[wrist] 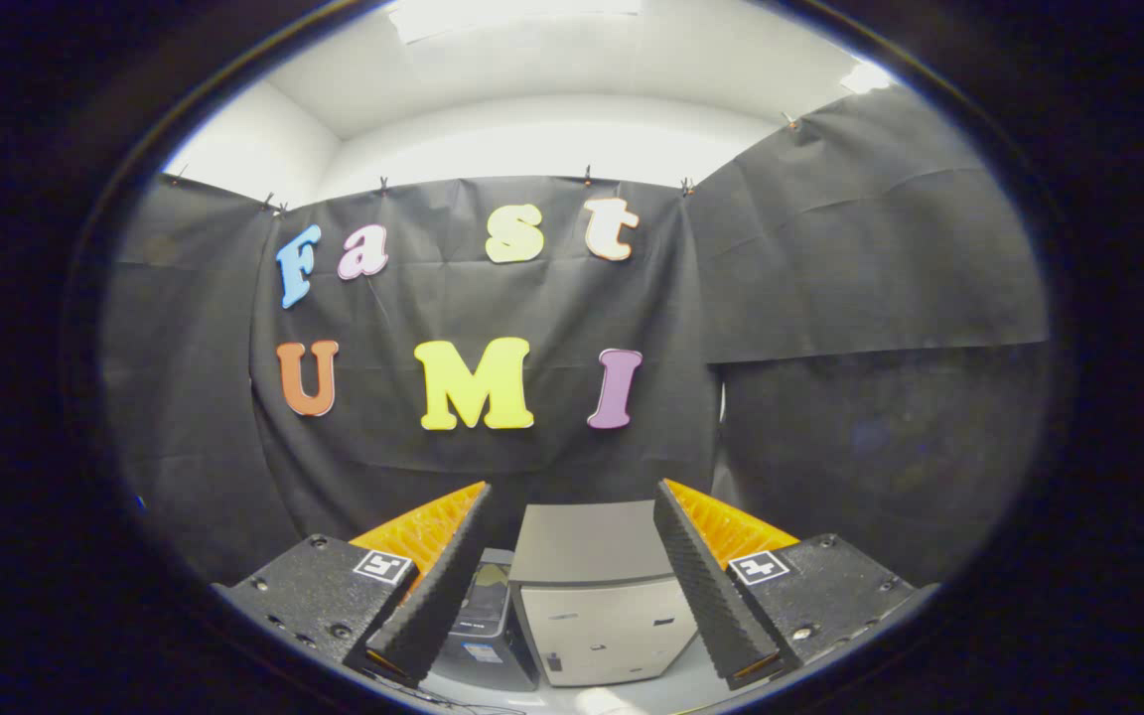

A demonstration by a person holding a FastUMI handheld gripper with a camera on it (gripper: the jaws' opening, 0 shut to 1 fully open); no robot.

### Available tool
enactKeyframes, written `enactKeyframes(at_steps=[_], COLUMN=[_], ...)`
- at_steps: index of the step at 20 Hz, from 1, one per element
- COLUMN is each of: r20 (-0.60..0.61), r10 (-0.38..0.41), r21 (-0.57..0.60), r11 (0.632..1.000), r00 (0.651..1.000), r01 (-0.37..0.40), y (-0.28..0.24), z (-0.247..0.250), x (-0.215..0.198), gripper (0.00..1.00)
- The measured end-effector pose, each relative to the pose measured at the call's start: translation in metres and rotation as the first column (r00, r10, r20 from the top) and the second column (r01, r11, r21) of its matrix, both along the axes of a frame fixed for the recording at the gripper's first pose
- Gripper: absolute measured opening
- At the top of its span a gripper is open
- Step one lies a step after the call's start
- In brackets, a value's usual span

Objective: Put the clothes into the washing machine and then close the washing machine lid.

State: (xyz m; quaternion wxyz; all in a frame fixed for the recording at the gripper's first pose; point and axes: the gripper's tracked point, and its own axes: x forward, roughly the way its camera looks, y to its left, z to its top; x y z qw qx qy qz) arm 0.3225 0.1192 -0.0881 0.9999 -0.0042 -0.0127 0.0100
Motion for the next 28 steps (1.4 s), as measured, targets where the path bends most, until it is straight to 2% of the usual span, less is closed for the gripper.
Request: enactKeyframes(at_steps=[3, 12, 21, 28], r20=[0.048, 0.026, 0.03, 0.018], r10=[0.037, 0.08, 0.098, 0.104], r21=[0.013, 0.028, 0.002, -0.001], r11=[0.999, 0.996, 0.995, 0.995], r00=[0.998, 0.996, 0.995, 0.994], r01=[-0.038, -0.081, -0.098, -0.104], y=[-0.016, -0.019, 0.011, 0.015], z=[0.004, -0.004, 0.007, 0.007], x=[-0.034, -0.065, -0.07, -0.074], gripper=[1.0, 1.0, 1.0, 1.0])
